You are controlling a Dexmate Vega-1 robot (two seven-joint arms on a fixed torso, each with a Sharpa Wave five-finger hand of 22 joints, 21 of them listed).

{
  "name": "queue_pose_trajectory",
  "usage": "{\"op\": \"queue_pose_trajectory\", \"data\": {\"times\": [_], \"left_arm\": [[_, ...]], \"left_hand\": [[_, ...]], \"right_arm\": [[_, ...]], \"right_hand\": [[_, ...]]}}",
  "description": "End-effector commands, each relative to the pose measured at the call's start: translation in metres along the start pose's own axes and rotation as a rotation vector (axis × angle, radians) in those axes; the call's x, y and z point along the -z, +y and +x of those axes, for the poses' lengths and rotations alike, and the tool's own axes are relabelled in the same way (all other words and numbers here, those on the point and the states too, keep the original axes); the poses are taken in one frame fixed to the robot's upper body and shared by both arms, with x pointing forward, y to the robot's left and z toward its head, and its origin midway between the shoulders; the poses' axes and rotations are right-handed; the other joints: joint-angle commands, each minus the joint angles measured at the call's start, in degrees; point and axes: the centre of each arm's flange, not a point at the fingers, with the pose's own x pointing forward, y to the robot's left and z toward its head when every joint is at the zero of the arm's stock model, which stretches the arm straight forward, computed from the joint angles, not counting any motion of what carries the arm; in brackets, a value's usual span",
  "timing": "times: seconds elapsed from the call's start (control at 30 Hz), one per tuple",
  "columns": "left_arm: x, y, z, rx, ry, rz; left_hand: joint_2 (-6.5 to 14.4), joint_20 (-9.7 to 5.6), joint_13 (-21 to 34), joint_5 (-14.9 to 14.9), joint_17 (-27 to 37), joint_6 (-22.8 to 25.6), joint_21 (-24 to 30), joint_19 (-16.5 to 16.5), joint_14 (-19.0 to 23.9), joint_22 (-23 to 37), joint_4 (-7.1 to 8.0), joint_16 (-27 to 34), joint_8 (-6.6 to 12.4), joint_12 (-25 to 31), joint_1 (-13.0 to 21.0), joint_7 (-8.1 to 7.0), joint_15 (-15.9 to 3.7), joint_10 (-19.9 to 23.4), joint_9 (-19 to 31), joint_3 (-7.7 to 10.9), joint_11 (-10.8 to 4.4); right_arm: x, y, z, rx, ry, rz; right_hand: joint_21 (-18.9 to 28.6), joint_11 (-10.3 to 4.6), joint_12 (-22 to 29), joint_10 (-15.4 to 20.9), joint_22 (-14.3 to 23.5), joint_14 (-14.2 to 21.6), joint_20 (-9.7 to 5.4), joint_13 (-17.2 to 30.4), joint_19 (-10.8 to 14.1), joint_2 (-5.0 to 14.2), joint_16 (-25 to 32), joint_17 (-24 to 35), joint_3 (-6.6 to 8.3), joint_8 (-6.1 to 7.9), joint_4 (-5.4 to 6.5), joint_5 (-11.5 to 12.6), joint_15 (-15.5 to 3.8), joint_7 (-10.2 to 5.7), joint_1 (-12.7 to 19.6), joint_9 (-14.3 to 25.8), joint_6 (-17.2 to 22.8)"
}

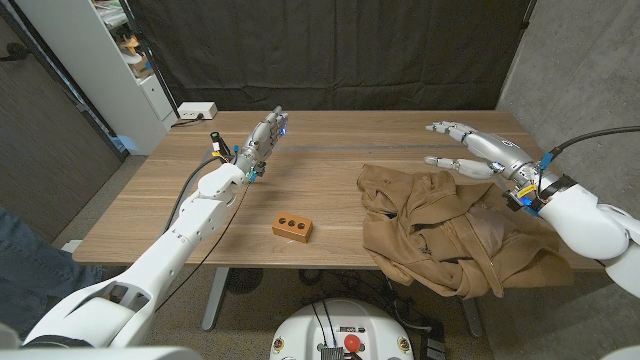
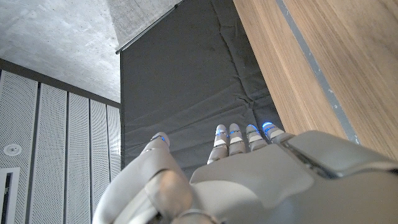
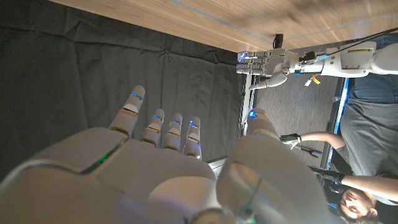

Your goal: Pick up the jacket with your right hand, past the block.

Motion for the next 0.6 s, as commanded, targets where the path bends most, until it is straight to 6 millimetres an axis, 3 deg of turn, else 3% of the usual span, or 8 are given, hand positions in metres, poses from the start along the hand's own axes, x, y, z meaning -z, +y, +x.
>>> {"op": "queue_pose_trajectory", "data": {"times": [0.03,0.13,0.23,0.6], "left_arm": [[-0.001,0.003,-0.001,-0.003,-0.002,-0.002],[-0.001,0.004,-0.001,-0.004,-0.007,-0.007],[-0.002,0.004,-0.001,-0.002,-0.009,-0.006],[-0.001,0.009,0.0,-0.003,-0.004,-0.006]], "left_hand": [[0.5,0.16,0.13,-0.33,0.06,0.27,0.29,-0.55,0.07,0.27,-0.37,0.12,0.01,0.27,0.08,0.06,0.09,0.22,0.23,0.26,0.13],[0.52,0.22,0.12,-0.34,0.06,0.28,0.29,-0.58,0.13,0.27,-0.4,0.14,0.0,0.3,0.08,0.1,0.14,0.29,0.23,0.27,0.06],[0.55,0.28,0.11,-0.35,0.07,0.25,0.28,-0.63,0.12,0.27,-0.44,0.14,-0.03,0.31,0.09,0.04,0.13,0.32,0.23,0.27,0.0],[0.61,0.43,0.1,-0.37,0.07,0.34,0.31,-0.65,0.1,0.28,-0.54,0.13,-0.04,0.32,0.09,-0.05,0.11,0.36,0.24,0.27,0.02]], "right_arm": [[-0.007,-0.003,-0.003,-0.075,0.027,-0.07],[-0.009,-0.003,-0.002,-0.096,0.031,-0.082],[-0.011,-0.003,0.0,-0.119,0.035,-0.096],[-0.02,-0.004,0.003,-0.187,0.044,-0.144]], "right_hand": [[0.01,0.48,-0.23,-0.98,0.15,-0.76,0.2,-0.07,-0.32,-0.13,-0.19,-0.07,0.16,-0.11,-0.81,0.53,0.4,-0.11,1.12,0.1,-0.83],[0.0,0.67,-0.26,-1.52,0.15,-1.14,0.2,-0.08,-0.37,-0.33,-0.23,-0.12,0.21,-0.05,-1.13,0.59,0.51,-1.01,1.5,0.1,-0.89],[0.0,1.81,-0.4,-3.02,0.17,-1.84,0.22,-0.08,-0.43,-0.6,-0.25,-0.21,0.36,-0.29,-1.72,0.68,0.96,-1.31,2.31,0.1,-1.99],[-0.01,3.21,-0.41,-5.55,0.18,-3.44,0.25,-0.09,-0.6,-1.4,-0.32,-0.35,0.51,-0.61,-2.74,1.06,2.02,-1.01,3.91,0.1,-4.72]]}}
